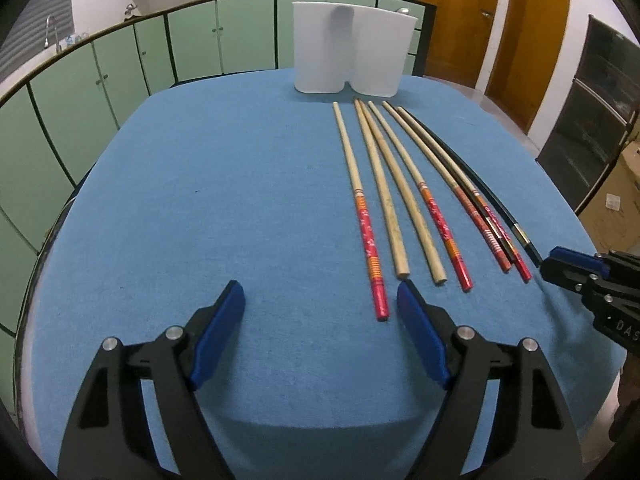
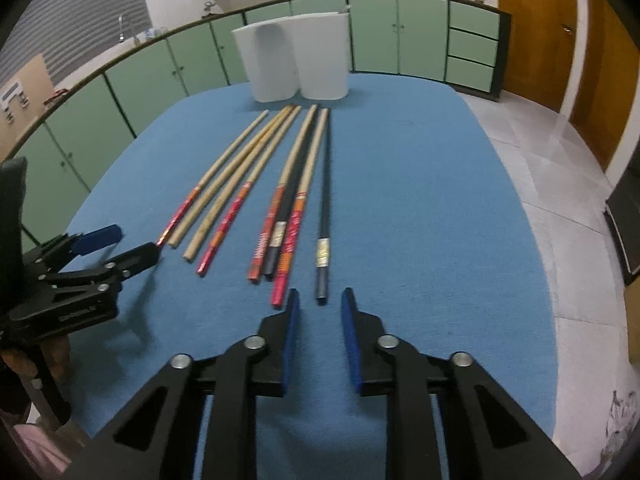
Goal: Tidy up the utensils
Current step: 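Move both tools back down over the row of chopsticks, then grasp a black chopstick with the right tool while the left tool grasps a red-patterned chopstick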
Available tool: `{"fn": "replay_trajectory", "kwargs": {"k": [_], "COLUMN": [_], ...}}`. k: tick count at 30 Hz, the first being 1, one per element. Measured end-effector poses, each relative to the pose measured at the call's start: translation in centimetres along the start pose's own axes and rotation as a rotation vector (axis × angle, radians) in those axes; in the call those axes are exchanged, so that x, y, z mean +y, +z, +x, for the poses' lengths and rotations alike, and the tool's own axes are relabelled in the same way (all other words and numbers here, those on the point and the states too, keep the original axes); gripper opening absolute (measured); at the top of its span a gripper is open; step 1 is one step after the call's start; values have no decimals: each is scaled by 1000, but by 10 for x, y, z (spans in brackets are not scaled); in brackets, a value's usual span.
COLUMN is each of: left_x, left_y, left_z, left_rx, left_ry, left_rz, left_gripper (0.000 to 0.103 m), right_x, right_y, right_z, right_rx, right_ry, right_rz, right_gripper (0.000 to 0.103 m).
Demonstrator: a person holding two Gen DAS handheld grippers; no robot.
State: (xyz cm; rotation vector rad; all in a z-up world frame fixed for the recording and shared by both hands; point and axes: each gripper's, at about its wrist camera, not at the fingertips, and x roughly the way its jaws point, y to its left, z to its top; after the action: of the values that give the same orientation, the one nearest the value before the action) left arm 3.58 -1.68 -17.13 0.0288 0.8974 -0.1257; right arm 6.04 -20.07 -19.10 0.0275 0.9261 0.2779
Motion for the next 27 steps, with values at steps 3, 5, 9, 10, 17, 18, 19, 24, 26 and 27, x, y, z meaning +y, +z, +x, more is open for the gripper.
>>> {"fn": "replay_trajectory", "kwargs": {"k": [3,5,9,10,17,18,19,24,26,27], "left_x": [-1,-2,0,0,1,0,1,-3,-4,-4], "left_y": [-1,-1,-2,-3,-3,-3,-3,-2,-2,-2], "left_z": [0,0,0,-1,-1,-1,-1,0,0,0], "left_rx": [0,-2,-3,-4,-6,-7,-7,-12,-15,-16], "left_ry": [3,4,2,0,-13,-13,-14,-19,-24,-25], "left_rz": [5,3,0,0,-6,-7,-6,4,8,8], "left_gripper": [76,76,76,76,75,75,74,63,56,54], "right_x": [3,2,0,0,-2,-2,-3,-5,-4,-4], "right_y": [-2,-2,-3,-3,-2,-2,-2,1,2,2], "right_z": [4,5,5,5,4,4,4,7,9,10], "right_rx": [9,2,-8,-10,-10,-11,-10,-17,-19,-21], "right_ry": [12,16,14,8,5,3,2,-1,-2,-2], "right_rz": [-1,9,18,17,31,30,30,41,39,39], "right_gripper": [11,9,5,4,5,5,5,5,5,5]}}
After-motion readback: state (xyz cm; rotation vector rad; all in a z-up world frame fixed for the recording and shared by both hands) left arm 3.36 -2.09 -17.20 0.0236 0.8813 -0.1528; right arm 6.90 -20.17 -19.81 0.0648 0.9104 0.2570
